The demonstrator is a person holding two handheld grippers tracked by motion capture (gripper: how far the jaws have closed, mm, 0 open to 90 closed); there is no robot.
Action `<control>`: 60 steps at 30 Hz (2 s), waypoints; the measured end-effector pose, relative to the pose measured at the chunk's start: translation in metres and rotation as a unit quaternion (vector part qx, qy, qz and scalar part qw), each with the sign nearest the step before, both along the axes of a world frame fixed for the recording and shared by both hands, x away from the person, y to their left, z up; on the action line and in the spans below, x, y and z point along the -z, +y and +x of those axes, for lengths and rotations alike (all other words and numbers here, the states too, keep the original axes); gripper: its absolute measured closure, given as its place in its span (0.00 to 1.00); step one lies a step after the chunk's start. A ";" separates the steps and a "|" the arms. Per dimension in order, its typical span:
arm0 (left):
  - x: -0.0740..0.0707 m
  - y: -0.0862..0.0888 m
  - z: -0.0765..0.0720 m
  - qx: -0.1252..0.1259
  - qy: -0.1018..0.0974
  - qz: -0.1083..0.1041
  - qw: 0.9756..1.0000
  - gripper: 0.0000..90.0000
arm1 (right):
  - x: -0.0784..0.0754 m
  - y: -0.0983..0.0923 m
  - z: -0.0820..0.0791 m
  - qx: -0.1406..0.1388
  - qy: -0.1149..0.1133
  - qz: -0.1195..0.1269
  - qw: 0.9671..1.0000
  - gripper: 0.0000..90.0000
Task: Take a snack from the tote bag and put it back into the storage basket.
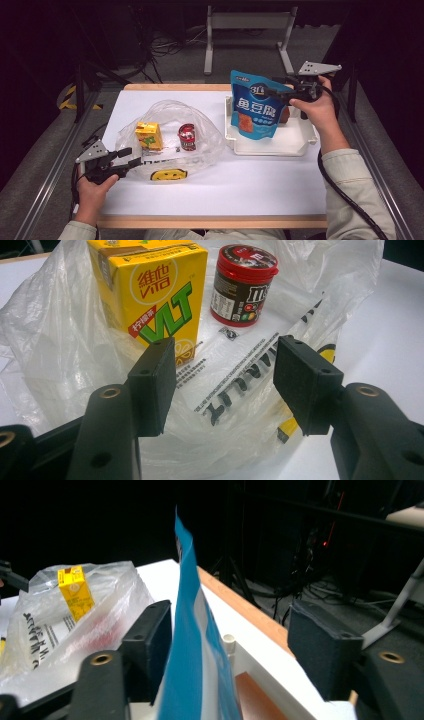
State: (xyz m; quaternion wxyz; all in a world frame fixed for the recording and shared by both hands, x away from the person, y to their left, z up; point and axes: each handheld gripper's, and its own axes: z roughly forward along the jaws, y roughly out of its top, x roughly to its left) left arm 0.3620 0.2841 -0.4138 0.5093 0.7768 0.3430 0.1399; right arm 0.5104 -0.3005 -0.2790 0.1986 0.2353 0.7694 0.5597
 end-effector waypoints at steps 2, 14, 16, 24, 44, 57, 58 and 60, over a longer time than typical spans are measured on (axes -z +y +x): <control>0.000 0.000 0.000 0.000 0.000 0.001 1.000 0.48 | -0.007 0.002 -0.005 0.001 -0.012 -0.002 1.000 0.36; 0.000 0.000 0.000 0.000 0.000 0.000 1.000 0.48 | -0.036 0.009 -0.036 0.004 -0.073 -0.017 0.997 0.36; 0.000 0.000 0.000 0.000 0.001 0.000 1.000 0.48 | -0.040 0.010 -0.043 -0.002 -0.082 -0.016 0.996 0.37; 0.000 0.000 0.000 0.000 0.001 -0.001 1.000 0.48 | -0.041 0.012 -0.060 -0.028 -0.090 -0.035 0.995 0.50; 0.000 0.000 0.000 0.000 0.000 0.000 1.000 0.48 | 0.034 0.015 -0.054 -0.054 0.033 -0.103 0.993 0.99; 0.000 0.000 0.000 0.000 0.000 -0.001 1.000 0.48 | 0.073 0.022 -0.049 -0.052 0.060 -0.143 0.987 1.00; 0.000 0.000 0.000 0.000 0.000 -0.001 1.000 0.48 | 0.076 0.023 -0.049 -0.051 0.062 -0.146 0.986 1.00; 0.000 0.000 0.000 0.000 0.001 -0.001 1.000 0.48 | 0.079 0.024 -0.049 -0.051 0.064 -0.150 0.985 1.00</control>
